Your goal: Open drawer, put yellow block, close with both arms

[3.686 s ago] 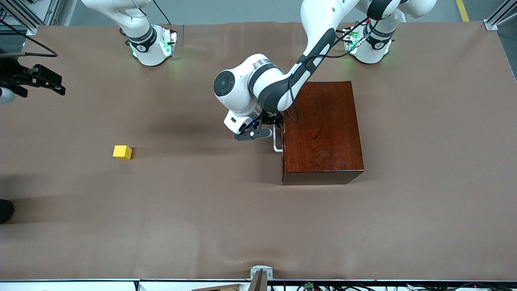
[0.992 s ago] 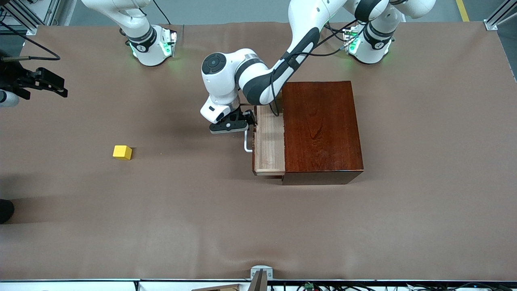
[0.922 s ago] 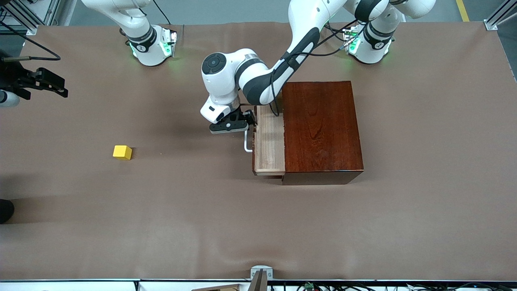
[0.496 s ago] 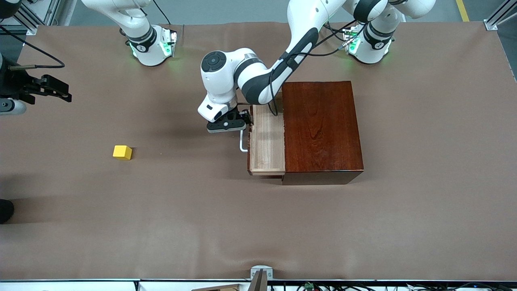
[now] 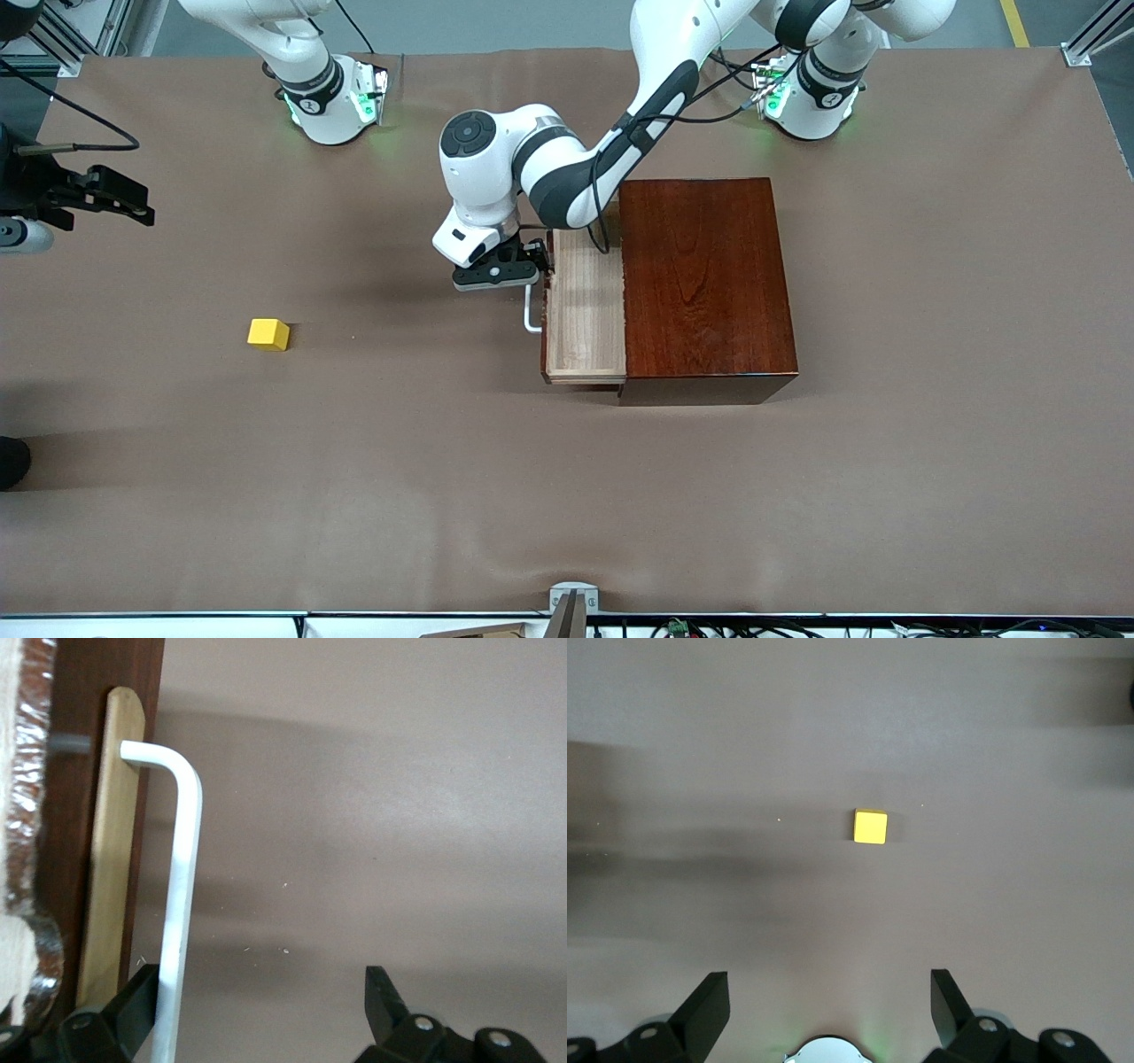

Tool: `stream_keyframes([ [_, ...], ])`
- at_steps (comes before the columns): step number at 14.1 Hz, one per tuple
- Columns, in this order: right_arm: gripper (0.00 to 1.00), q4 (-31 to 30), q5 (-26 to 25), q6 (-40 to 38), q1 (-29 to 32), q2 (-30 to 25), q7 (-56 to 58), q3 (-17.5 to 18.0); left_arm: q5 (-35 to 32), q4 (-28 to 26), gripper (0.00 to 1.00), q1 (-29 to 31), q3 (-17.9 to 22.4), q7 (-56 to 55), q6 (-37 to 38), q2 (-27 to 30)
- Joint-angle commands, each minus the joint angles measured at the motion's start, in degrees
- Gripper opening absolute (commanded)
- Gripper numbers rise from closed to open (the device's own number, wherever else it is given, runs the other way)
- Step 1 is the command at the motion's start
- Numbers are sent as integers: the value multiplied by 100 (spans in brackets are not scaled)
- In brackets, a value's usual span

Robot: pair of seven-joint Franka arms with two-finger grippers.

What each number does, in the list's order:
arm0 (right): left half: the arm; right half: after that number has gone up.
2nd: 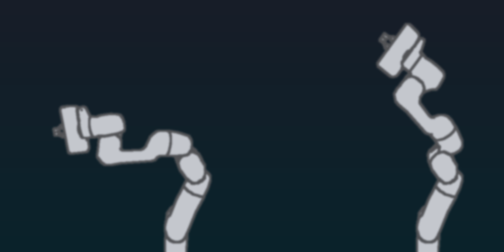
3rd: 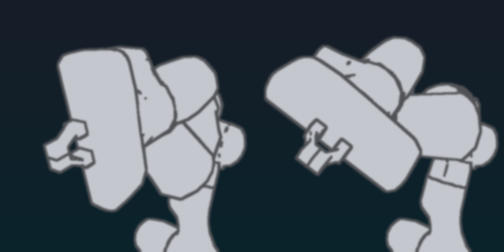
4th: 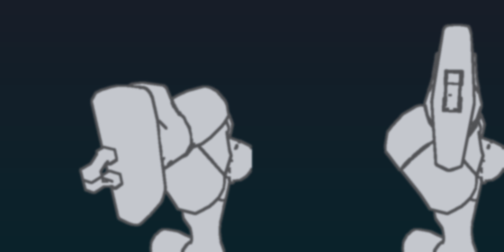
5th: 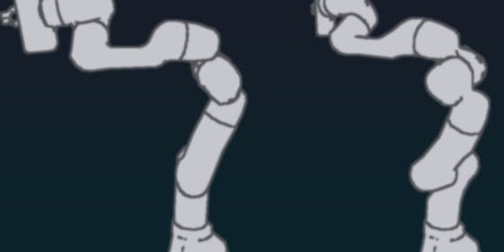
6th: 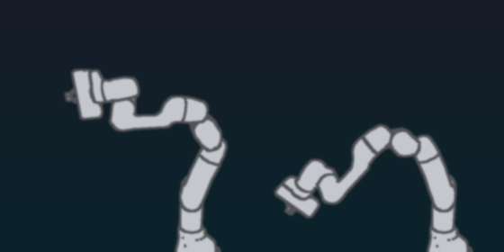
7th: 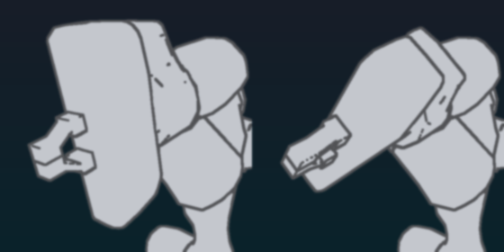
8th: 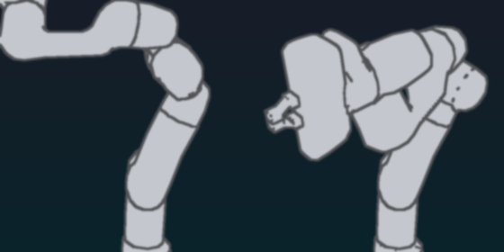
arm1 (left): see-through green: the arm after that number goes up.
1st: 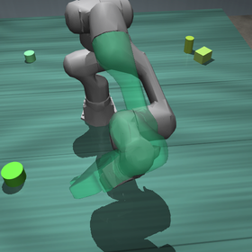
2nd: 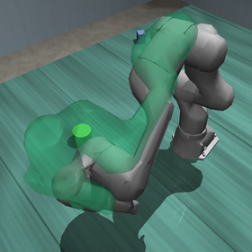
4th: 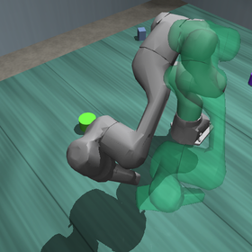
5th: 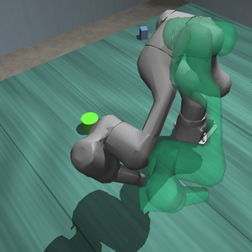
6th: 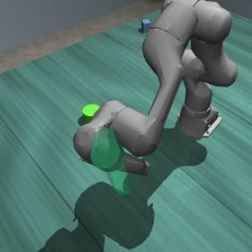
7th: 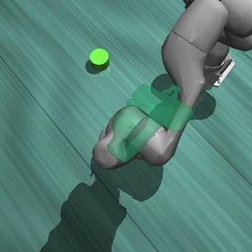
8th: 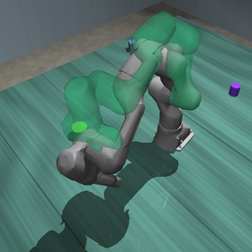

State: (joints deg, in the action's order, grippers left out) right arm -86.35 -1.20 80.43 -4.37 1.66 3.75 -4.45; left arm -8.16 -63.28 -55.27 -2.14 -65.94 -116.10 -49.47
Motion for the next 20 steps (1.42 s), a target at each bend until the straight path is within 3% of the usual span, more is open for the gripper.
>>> stream_keyframes([
  [1,100,136,-117,95,-3,80,3,14,86,361,100,-54,-32,-148,508,51],
  [5,100,127,-118,227,59,176,3,14,95,361,100,-19,-41,-165,816,358],
  [9,100,57,-101,439,277,360,214,-4,34,221,100,410,-5,-95,1606,1402],
  [12,100,-126,-91,429,366,606,196,-4,16,185,100,858,-5,194,2423,2036],
  [15,100,-531,-74,1017,481,633,205,-4,25,167,100,1350,-5,738,3083,2528],
  [20,100,-1119,276,1536,682,695,161,-4,68,-69,100,2360,-14,2028,3550,3196],
])
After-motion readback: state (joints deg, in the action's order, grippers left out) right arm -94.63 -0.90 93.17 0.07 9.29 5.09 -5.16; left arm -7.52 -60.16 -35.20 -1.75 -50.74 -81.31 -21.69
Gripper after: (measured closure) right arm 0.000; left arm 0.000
